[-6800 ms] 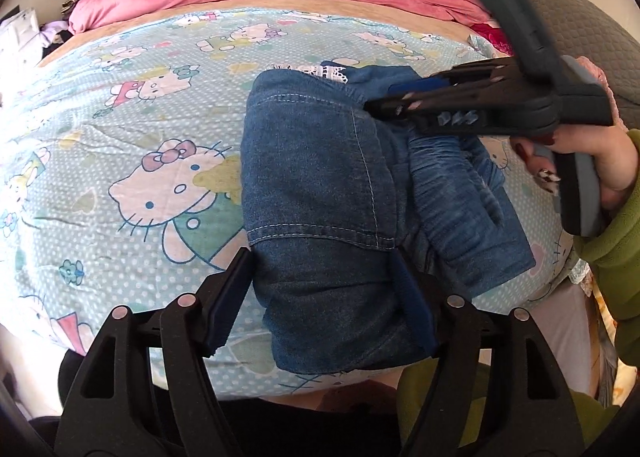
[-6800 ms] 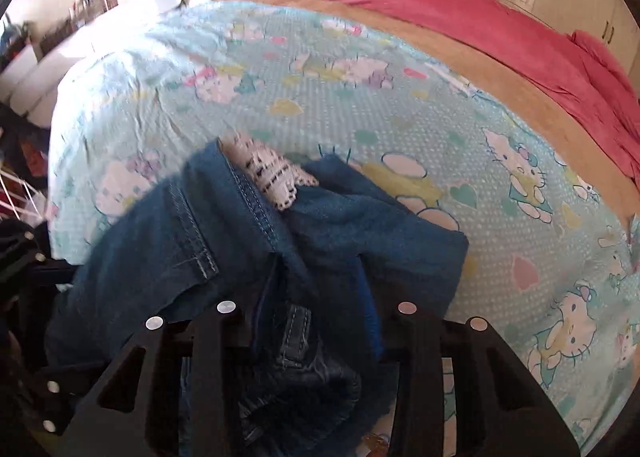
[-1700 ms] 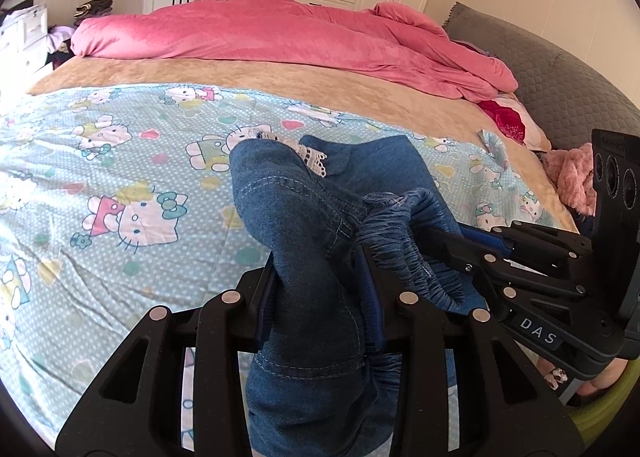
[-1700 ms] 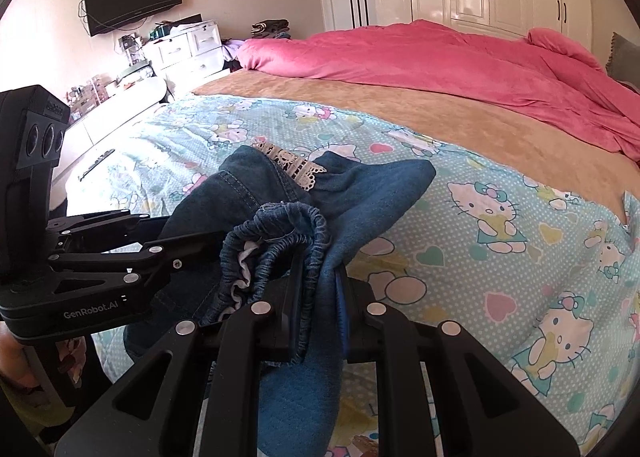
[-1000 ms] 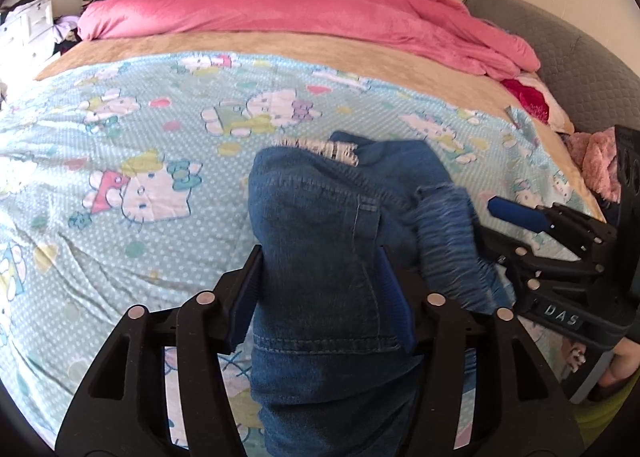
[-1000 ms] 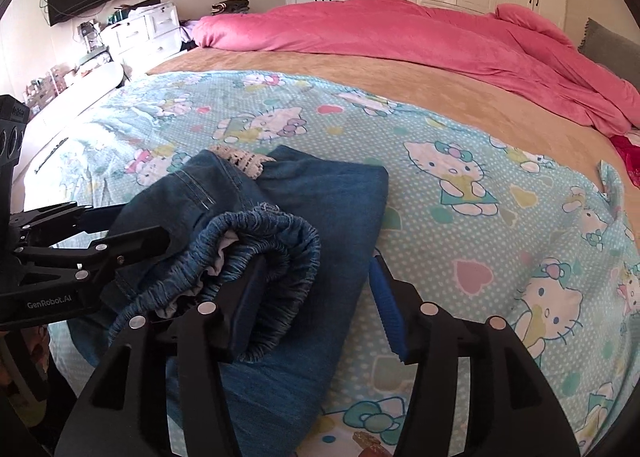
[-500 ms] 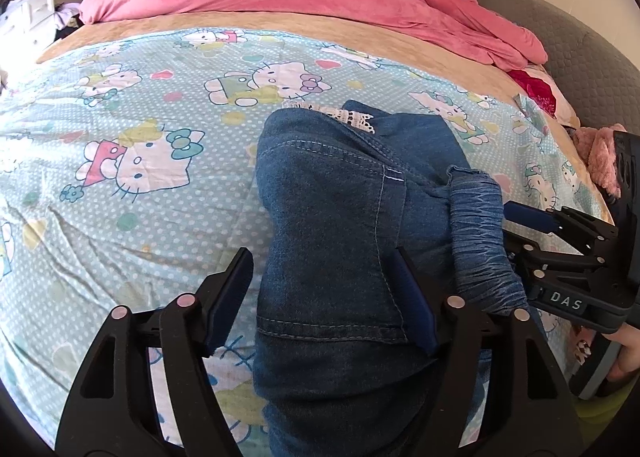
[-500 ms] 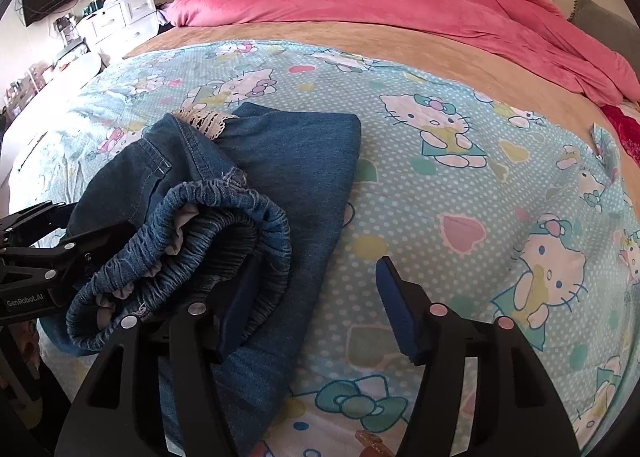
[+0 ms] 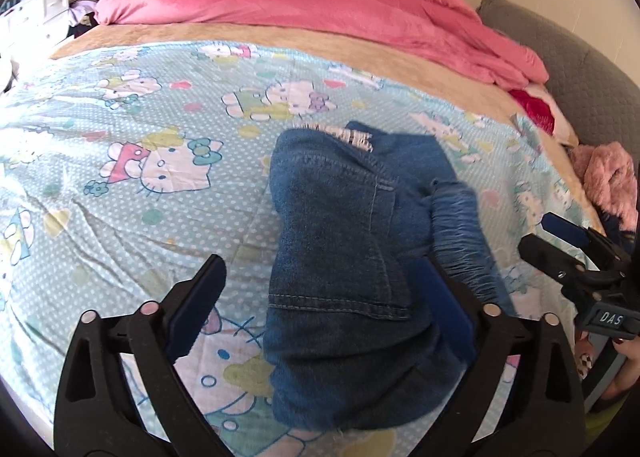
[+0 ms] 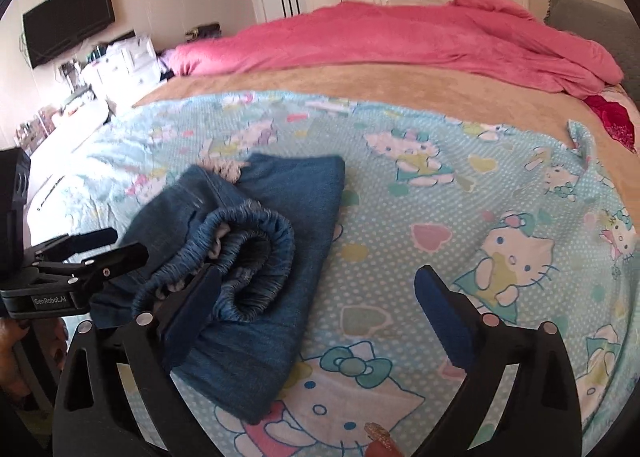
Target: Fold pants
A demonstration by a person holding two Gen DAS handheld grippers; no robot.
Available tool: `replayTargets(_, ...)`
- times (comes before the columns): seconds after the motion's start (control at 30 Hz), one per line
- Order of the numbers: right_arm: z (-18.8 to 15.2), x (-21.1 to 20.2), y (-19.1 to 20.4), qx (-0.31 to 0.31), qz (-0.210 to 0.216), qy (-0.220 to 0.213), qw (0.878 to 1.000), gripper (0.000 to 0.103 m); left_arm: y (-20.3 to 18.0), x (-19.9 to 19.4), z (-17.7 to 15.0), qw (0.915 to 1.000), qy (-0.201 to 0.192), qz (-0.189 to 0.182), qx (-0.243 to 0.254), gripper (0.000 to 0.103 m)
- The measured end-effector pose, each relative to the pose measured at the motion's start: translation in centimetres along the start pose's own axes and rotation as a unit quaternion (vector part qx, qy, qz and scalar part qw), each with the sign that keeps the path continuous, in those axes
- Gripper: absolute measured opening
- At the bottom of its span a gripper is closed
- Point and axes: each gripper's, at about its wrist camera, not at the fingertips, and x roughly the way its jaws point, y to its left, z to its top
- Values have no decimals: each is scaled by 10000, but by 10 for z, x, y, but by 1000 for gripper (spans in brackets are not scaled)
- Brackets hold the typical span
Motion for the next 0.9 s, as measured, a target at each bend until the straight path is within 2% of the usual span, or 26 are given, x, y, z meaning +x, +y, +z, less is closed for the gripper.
replayTargets(0.37, 7, -57, 7, -70, 105, -658, 9978, 98, -10, -52, -4, 9979, -507, 380, 118, 94)
replayTargets(0.67, 3, -88, 19, -154, 127, -874, 9960, 98, -16, -98, -19, 9943, -911, 525, 197, 94)
replayTargets(0.9, -5, -109, 30, -288, 102, -1004, 9945, 98, -24, -121, -37, 9926, -1013, 571, 346, 94)
